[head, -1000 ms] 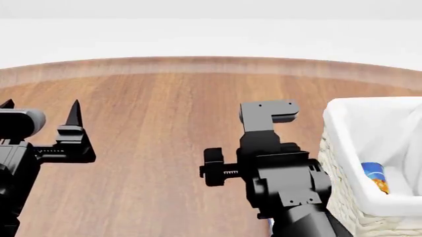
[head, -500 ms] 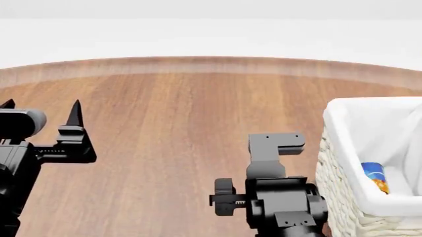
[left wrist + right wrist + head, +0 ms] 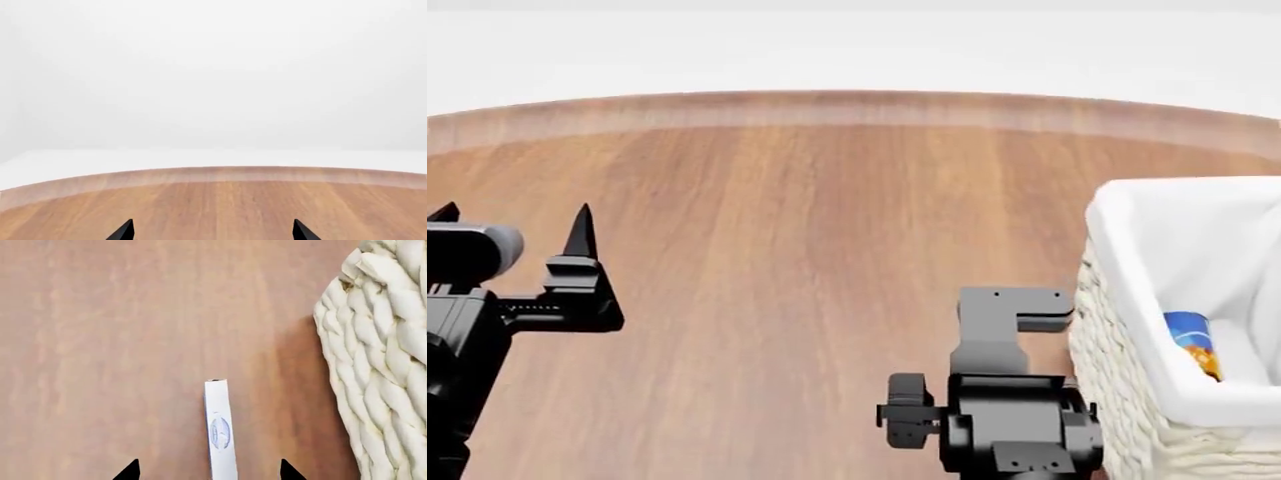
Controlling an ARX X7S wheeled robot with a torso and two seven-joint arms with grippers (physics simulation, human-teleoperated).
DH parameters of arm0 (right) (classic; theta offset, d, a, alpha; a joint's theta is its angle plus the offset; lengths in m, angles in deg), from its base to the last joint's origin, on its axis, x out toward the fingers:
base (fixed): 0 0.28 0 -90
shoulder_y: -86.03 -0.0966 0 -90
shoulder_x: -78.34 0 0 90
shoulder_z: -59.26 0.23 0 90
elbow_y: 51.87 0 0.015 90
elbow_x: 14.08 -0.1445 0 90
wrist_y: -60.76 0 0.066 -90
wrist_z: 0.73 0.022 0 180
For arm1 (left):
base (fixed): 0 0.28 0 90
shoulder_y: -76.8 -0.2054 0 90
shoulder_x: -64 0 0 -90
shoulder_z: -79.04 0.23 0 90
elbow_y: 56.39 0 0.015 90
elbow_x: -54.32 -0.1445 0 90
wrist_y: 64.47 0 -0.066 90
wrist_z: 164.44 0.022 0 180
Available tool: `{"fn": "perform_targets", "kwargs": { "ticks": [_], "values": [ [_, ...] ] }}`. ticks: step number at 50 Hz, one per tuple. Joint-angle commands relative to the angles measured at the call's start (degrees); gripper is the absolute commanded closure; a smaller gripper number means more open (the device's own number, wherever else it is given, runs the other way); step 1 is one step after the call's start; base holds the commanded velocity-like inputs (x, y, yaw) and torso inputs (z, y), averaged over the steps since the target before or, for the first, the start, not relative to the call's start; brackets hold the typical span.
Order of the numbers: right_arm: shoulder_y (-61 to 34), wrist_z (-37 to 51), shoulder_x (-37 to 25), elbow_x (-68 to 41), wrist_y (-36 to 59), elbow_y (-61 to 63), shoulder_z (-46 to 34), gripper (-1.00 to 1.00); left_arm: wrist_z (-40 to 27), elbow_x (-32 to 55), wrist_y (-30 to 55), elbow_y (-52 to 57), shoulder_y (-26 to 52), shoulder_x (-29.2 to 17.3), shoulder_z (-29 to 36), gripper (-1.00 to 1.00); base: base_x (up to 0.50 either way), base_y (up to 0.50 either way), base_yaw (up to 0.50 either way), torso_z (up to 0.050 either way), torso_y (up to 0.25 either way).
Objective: Pick up the alphabet soup and the cream cheese box, and put them in the basket.
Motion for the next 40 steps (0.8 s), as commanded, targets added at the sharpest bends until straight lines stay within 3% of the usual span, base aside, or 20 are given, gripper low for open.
{"fn": "perform_targets", "kwargs": {
  "ticks": [1,14,15,18,19,40],
  "values": [
    [0.3,0.5,-0.4,5.6,-0.1,-0.1,6.0,-1.00,0.0,-0.3,-0.5,0.1,-0.2,-0.3,0.6,-1.00,0.00,0.00,0.00,0.000,-0.250],
    [0.7,-3.3,0.2,7.9,0.9,-0.1,4.8,-1.00,0.5,0.3,-1.2,0.4,-0.5,-0.6,0.7,-1.00,0.00,0.00,0.00,0.000,-0.250],
    [0.7,-2.9,0.2,7.4,0.8,-0.1,4.8,1.00,0.7,0.7,-1.3,0.6,-0.7,-0.6,0.4,-1.00,0.00,0.00,0.00,0.000,-0.250],
    [0.7,-3.5,0.2,6.5,1.0,-0.1,3.5,1.00,0.3,-0.3,-1.5,0.3,-0.6,-0.7,1.0,-1.00,0.00,0.00,0.00,0.000,-0.181],
    [0.7,-3.8,0.2,6.2,0.9,-0.1,3.0,1.00,2.3,3.7,-0.8,0.6,-1.0,-0.4,-0.9,-1.00,0.01,0.00,0.00,0.000,-0.018],
    [-0.4,-3.0,0.2,6.1,-1.5,-0.1,1.3,1.00,1.2,1.5,-2.2,0.2,-1.2,-1.0,0.4,-1.00,0.00,0.00,0.00,0.000,-0.001]
  ]
}}
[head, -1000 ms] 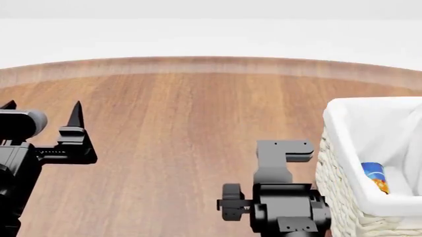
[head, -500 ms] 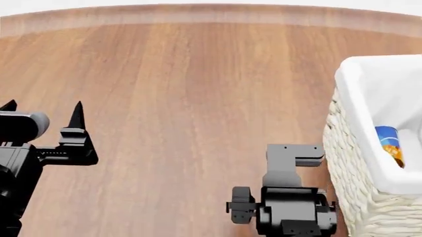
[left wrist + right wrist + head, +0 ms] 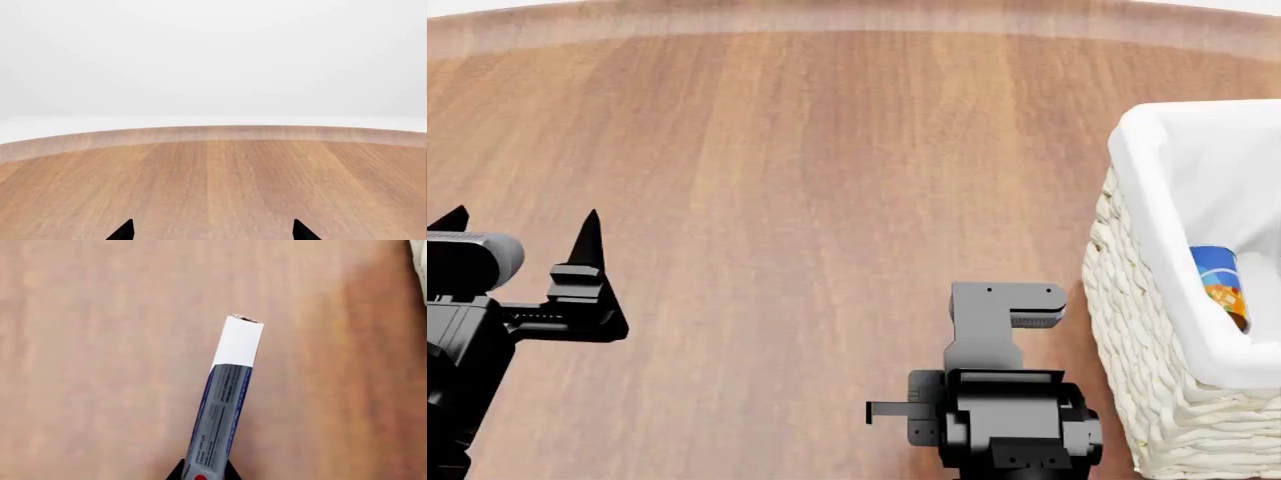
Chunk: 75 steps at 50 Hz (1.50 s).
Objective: Pick up the alphabet soup and the cream cheese box, and put them in the basket.
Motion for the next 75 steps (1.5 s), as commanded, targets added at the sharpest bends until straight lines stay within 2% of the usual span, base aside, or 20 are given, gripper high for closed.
{"fn": "perform_targets", "kwargs": {
  "ticks": [1,5,15,22,29,41,45,50,58,65,75],
  "values": [
    [-0.2,2.0,-0.2,1.9,-2.2,-0.6,-2.0,1.00,0.0,0.4,-0.4,-0.1,-0.3,-0.2,-0.2,-1.00,0.00,0.00,0.00,0.000,0.000],
    [-1.4,4.8,-0.1,2.4,-6.6,-0.6,-4.6,1.00,-0.1,0.4,-0.3,0.3,-0.3,-0.4,-0.2,-1.00,0.00,0.00,0.00,0.000,0.000],
    [-3.9,5.4,-0.1,0.9,-6.8,-0.6,-5.9,1.00,-0.5,1.3,0.7,0.8,0.0,-0.6,-0.5,-1.00,0.00,0.00,0.00,0.000,0.000],
    [-5.5,2.9,0.0,-5.3,-8.4,-0.4,-13.6,1.00,-0.6,2.2,1.8,0.4,0.5,-0.7,-0.8,-1.00,0.00,0.00,0.00,0.000,0.168],
    [-6.0,1.4,-0.2,-9.1,-9.8,0.0,-17.5,1.00,-0.6,2.1,1.5,0.3,0.3,-0.7,-0.5,-1.00,0.00,0.00,0.00,0.000,0.250],
    [-3.0,3.7,-3.2,-10.9,-2.4,13.6,-17.8,1.00,-0.7,2.1,1.3,0.4,0.3,-0.9,-0.2,-1.00,0.00,0.00,0.00,0.000,0.250],
    [-2.4,4.5,-4.1,-11.6,-0.1,17.8,-17.5,1.00,-0.7,1.8,0.4,0.2,0.1,-0.9,-0.2,-1.00,0.00,0.00,0.00,0.000,0.184],
    [-2.1,7.6,-7.8,-14.2,8.4,31.6,-14.8,1.00,-0.7,1.6,0.2,0.0,0.0,-1.1,0.0,-1.00,0.00,0.00,0.00,0.000,0.000],
    [-2.9,13.3,-13.0,-15.7,16.3,40.8,-10.0,1.00,-0.8,1.7,0.1,0.0,0.2,-1.2,-0.2,-1.00,0.00,0.00,0.00,0.000,0.000],
    [-2.7,17.5,-16.4,-16.4,18.6,44.4,-5.2,1.00,-1.0,1.8,0.2,0.2,0.2,-1.3,0.0,-1.00,0.00,0.00,0.00,0.000,0.000],
    [-0.8,19.9,-19.8,-16.5,16.4,42.5,-0.5,1.00,-0.9,1.4,-0.6,-0.5,-0.1,-1.3,0.5,-1.00,0.00,0.00,0.00,0.000,0.000]
  ]
}}
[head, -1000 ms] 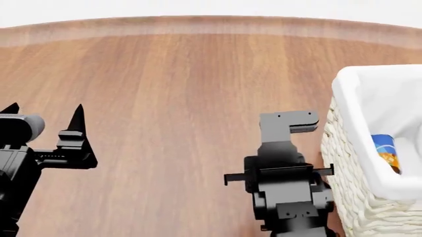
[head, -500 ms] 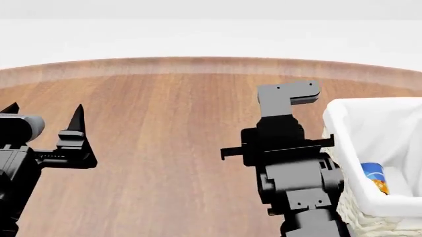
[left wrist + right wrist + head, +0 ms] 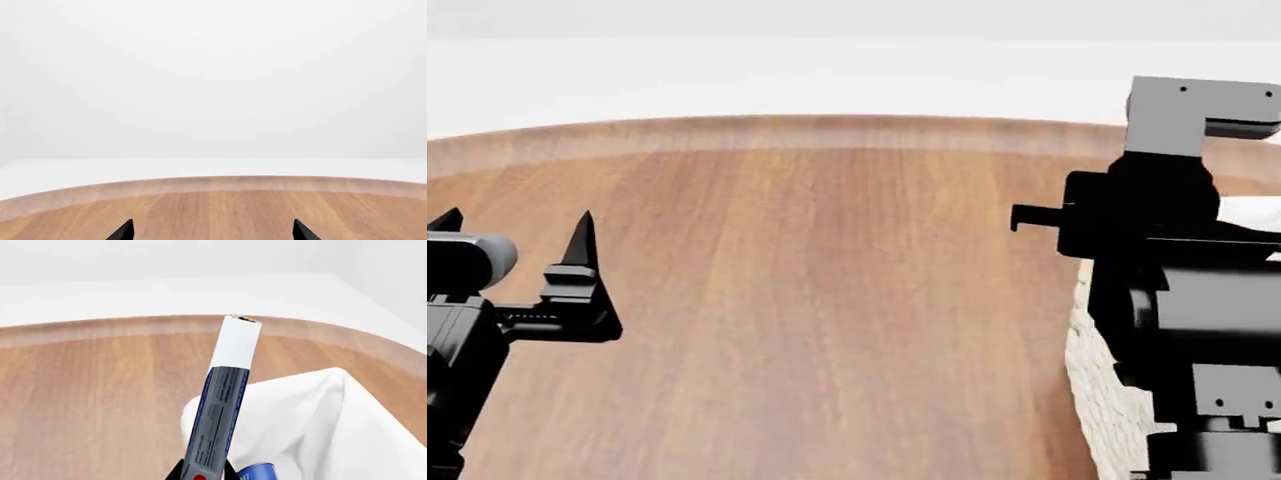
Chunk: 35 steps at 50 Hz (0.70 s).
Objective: Pick up the alphabet soup and the cream cheese box, and put them in the basket.
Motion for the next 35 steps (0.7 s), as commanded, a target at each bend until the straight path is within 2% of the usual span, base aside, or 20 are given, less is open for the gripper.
{"fn": "perform_targets", "kwargs": {
  "ticks": [1,21,35],
  "values": [
    [1.1,3.6,-4.4,0.0,1.0,2.8,5.4,1.00,0.0,-0.2,-0.5,-0.4,-0.2,-0.1,0.3,-1.00,0.00,0.00,0.00,0.000,0.000],
    [4.3,7.1,-7.2,-0.8,-2.5,-1.6,12.3,1.00,0.1,-0.4,-1.4,-1.2,-0.5,-0.4,0.6,-1.00,0.00,0.00,0.00,0.000,0.000],
    [2.6,4.9,-7.4,-1.1,-1.2,-5.6,11.3,1.00,0.0,-0.2,-1.5,-1.3,-0.3,-0.5,0.6,-1.00,0.00,0.00,0.00,0.000,0.001]
  ]
}}
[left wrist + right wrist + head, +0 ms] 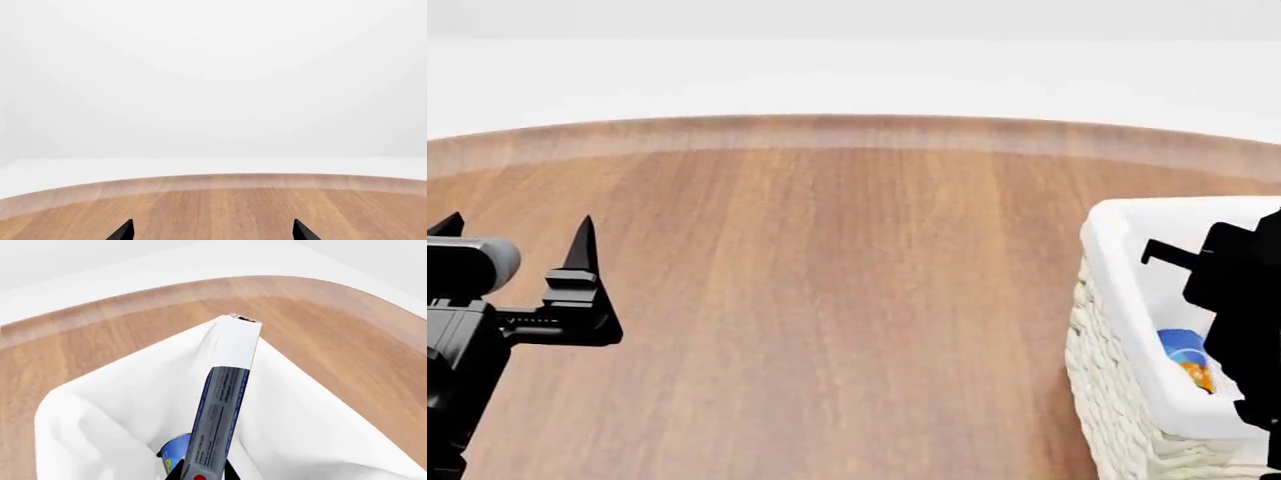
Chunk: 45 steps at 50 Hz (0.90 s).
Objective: Pick up the alphabet soup and the cream cheese box, and put them in the basket.
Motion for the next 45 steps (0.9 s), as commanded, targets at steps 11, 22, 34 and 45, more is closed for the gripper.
{"fn": "perform_targets", "kwargs": {
  "ticks": [11,22,34,45],
  "values": [
    [-0.6,-1.6,-0.6,-1.3,2.0,-0.8,1.4,-1.00,-0.1,0.1,-0.5,-0.5,-0.1,-0.2,0.3,-1.00,0.00,0.00,0.00,0.000,0.000],
    [-0.2,-0.8,-0.6,-1.0,1.8,0.7,1.2,-1.00,-0.1,0.3,-0.7,-0.6,-0.2,-0.4,0.2,-1.00,0.00,0.00,0.00,0.000,0.000],
    [1.0,-3.0,-1.0,-0.7,-1.3,8.7,-1.1,-1.00,-0.1,0.3,-1.0,-1.0,-0.1,-0.3,0.3,-1.00,0.00,0.00,0.00,0.000,0.000],
    [11.0,-10.2,-1.2,-1.8,-7.8,43.2,-11.2,-1.00,-0.8,-0.4,-3.1,-0.6,-1.2,0.7,0.8,-1.00,0.00,0.00,0.00,0.000,0.000]
  ]
}}
